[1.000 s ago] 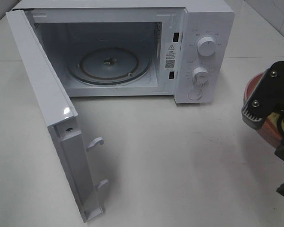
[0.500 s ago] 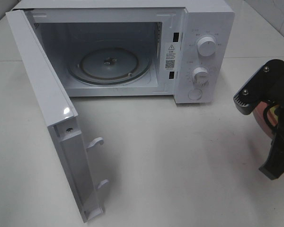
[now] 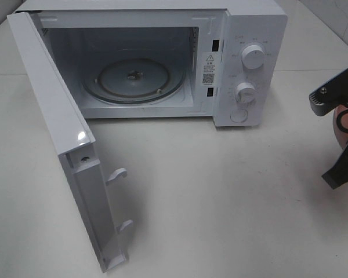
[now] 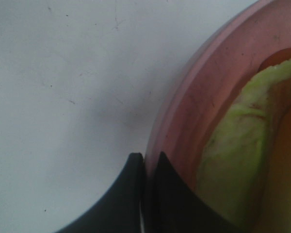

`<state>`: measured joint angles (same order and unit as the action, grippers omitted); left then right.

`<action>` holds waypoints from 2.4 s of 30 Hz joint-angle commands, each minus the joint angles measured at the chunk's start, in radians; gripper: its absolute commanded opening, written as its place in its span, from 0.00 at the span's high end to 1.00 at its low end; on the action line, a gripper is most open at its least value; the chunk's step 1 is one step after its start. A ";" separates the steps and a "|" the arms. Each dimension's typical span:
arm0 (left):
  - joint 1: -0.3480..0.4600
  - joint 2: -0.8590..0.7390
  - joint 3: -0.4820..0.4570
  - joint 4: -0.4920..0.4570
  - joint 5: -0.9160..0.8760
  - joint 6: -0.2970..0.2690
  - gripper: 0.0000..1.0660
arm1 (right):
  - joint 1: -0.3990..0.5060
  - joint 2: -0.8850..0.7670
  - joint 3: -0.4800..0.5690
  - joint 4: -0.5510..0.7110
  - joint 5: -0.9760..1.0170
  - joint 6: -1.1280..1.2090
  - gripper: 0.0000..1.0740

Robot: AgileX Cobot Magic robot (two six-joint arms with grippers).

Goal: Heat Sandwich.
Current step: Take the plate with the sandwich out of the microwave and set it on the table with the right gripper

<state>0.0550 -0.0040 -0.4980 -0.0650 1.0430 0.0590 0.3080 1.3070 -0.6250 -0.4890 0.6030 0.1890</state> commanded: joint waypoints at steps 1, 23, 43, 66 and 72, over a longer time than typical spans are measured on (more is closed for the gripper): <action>0.001 -0.025 0.002 -0.005 -0.009 -0.001 0.05 | -0.040 0.037 -0.018 -0.026 -0.043 0.025 1.00; 0.001 -0.025 0.002 -0.005 -0.009 -0.001 0.05 | -0.222 0.326 -0.136 -0.034 -0.136 0.090 1.00; 0.001 -0.025 0.002 -0.005 -0.009 -0.001 0.05 | -0.262 0.511 -0.136 -0.138 -0.260 0.208 1.00; 0.001 -0.025 0.002 -0.005 -0.009 -0.001 0.05 | -0.262 0.498 -0.136 -0.133 -0.220 0.208 0.68; 0.001 -0.025 0.002 -0.005 -0.009 -0.001 0.05 | -0.262 0.419 -0.136 -0.105 -0.181 0.202 0.44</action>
<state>0.0550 -0.0040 -0.4980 -0.0650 1.0430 0.0590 0.0500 1.7490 -0.7570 -0.6090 0.3970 0.3910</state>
